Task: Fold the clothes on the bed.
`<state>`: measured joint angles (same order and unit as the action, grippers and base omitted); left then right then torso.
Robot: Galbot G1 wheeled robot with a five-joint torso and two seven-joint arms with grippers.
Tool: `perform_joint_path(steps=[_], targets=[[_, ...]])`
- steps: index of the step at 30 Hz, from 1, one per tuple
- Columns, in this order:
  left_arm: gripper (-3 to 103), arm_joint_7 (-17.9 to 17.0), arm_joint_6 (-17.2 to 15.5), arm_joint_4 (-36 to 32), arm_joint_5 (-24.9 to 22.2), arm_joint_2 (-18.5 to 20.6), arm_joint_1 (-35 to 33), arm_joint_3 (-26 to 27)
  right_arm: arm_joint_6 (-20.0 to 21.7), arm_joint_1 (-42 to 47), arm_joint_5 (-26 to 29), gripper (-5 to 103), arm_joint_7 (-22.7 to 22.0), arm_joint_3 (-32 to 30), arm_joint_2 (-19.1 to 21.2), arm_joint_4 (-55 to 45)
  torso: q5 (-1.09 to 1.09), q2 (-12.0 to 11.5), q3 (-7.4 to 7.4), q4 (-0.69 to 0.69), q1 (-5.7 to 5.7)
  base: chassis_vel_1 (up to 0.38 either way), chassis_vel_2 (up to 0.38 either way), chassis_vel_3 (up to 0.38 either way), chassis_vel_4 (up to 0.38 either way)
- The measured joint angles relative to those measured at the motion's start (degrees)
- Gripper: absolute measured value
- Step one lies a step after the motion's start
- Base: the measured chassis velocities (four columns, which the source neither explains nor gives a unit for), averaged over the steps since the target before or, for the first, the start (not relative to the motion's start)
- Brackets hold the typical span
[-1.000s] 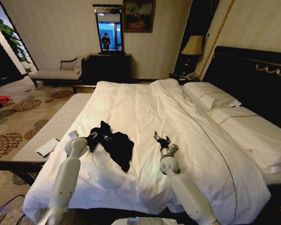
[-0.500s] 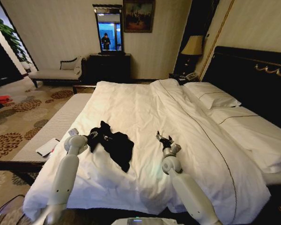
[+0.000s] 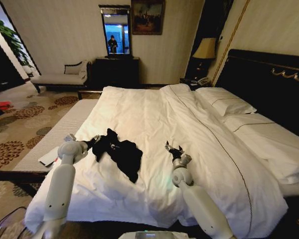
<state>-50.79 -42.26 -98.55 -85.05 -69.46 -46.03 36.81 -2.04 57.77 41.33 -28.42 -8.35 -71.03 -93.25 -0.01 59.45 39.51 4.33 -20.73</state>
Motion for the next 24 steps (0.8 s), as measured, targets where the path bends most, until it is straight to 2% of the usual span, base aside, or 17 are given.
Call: perform_joint_path(steps=[3, 8, 14, 19, 21, 24], targets=[[100, -1.3, 0.0, -3.8, -4.0, 1.0, -0.3, 1.0, 0.1, -0.2, 0.0, 100, -0.1, 0.1, 0.0, 0.4, 0.02, 0.0, 0.0, -0.02, 0.0, 0.0, 0.0, 0.0, 0.0], [100, -1.6, 0.0, -2.6, -5.1, 1.8, 1.0, 2.3, 0.1, -0.3, -0.1, 100, -0.1, 0.1, 0.0, 1.0, 0.02, 0.0, -0.01, -0.02, 0.02, 0.0, 0.0, 0.0, 0.0], [100, -0.6, 0.1, 3.3, -2.9, 0.9, 2.8, 1.2, 0.1, -0.5, -0.2, 100, -0.1, 0.4, -0.5, 1.6, 0.01, 0.0, 0.0, 0.0, 0.0, 0.0, 0.0, 0.0, 0.0], [100, 3.4, 0.1, 10.1, 2.8, -0.6, 2.8, -0.2, 0.1, -0.6, -0.4, 100, -0.1, 0.5, -0.7, 2.2, 0.0, 0.0, 0.0, -0.01, 0.01, 0.0, 0.0, 0.0, 0.0], [102, 4.2, 0.1, 11.3, 3.8, -1.0, 3.0, -0.2, 0.1, -0.6, -0.5, 100, -0.1, 0.5, -0.7, 2.3, 0.01, 0.0, 0.0, -0.01, 0.01, 0.0, 0.0, 0.0, 0.0], [99, 5.3, 0.4, 13.1, 5.2, -1.7, 3.1, -0.2, 0.0, -0.6, -0.6, 100, -0.1, 0.5, -0.6, 2.5, 0.01, 0.0, 0.0, -0.01, 0.0, 0.0, 0.0, 0.0, 0.0]])
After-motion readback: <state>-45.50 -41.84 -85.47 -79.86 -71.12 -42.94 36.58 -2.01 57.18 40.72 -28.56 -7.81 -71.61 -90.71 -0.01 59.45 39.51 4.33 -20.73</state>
